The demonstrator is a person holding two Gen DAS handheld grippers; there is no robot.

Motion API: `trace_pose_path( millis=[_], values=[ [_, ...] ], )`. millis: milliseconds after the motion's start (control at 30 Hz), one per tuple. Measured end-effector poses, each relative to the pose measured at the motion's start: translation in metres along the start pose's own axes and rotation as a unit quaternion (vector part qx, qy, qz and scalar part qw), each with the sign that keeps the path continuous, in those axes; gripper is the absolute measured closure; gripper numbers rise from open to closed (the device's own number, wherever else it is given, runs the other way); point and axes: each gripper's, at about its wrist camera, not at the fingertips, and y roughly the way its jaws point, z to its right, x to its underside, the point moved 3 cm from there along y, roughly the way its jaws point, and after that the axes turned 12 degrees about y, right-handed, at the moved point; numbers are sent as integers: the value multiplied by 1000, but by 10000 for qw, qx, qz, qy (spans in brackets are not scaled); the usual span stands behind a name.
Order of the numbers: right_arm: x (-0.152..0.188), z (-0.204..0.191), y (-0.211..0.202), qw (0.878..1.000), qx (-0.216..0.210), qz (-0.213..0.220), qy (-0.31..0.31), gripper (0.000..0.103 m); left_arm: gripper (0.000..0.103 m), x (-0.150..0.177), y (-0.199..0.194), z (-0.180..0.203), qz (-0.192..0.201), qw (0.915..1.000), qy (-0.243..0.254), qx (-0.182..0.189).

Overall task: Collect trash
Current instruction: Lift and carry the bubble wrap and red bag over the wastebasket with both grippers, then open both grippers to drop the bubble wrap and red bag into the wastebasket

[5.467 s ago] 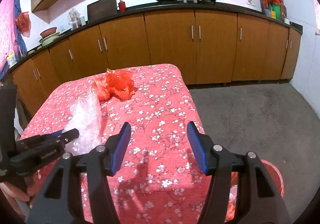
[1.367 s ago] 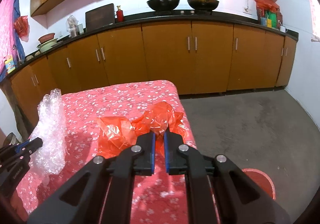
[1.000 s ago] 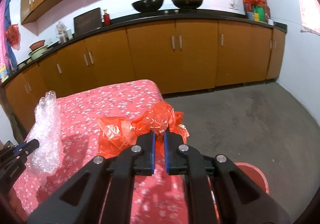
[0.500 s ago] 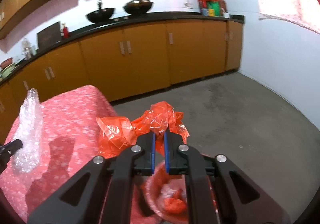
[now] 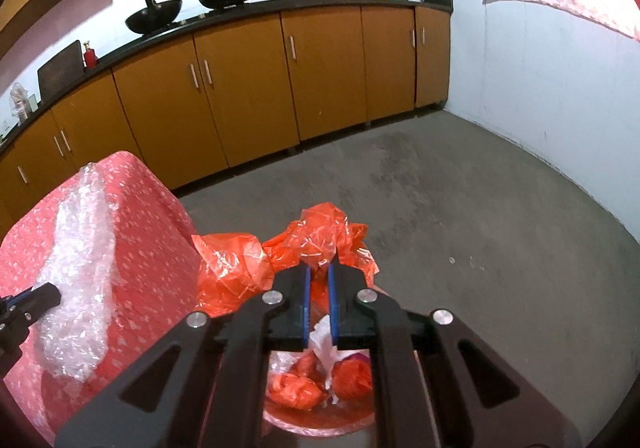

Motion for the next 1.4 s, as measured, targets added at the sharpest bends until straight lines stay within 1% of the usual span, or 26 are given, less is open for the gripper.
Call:
trace_pose_path(
  millis=[200, 267, 400, 600, 800, 967, 1000, 1033, 1100, 1267, 1333, 1400],
  values=[
    [7, 18, 13, 9999, 76, -111, 88, 95, 92, 4, 24, 17, -266, 9996, 79, 108],
    [8, 25, 18, 9998, 111, -136, 118, 95, 92, 2, 31, 23, -341, 9993, 139, 88],
    [10, 35, 29, 9994, 248, -190, 151, 95, 92, 0, 47, 34, -515, 9984, 166, 149],
    [19, 56, 48, 9978, 408, -430, 280, 94, 92, 5, 70, 55, -763, 9964, 240, 291],
    [27, 65, 61, 9967, 390, -608, 374, 94, 92, 9, 85, 65, -938, 9945, 316, 353],
    [30, 69, 67, 9965, 329, -664, 383, 94, 92, 9, 92, 68, -1012, 9936, 349, 362],
    [31, 70, 66, 9965, 302, -676, 397, 94, 92, 9, 93, 69, -1024, 9935, 342, 368],
    [30, 70, 66, 9964, 284, -686, 412, 91, 92, 10, 94, 68, -1043, 9933, 336, 355],
    [32, 71, 67, 9961, 193, -725, 472, 88, 90, 10, 96, 70, -1059, 9931, 333, 375],
    [34, 68, 72, 9953, 57, -805, 528, 85, 84, 10, 99, 74, -1052, 9932, 299, 387],
    [35, 67, 71, 9954, 35, -810, 511, 83, 79, 9, 100, 71, -1031, 9937, 242, 380],
    [36, 65, 71, 9954, 18, -808, 510, 80, 78, 8, 99, 67, -1004, 9941, 172, 378]
  ],
)
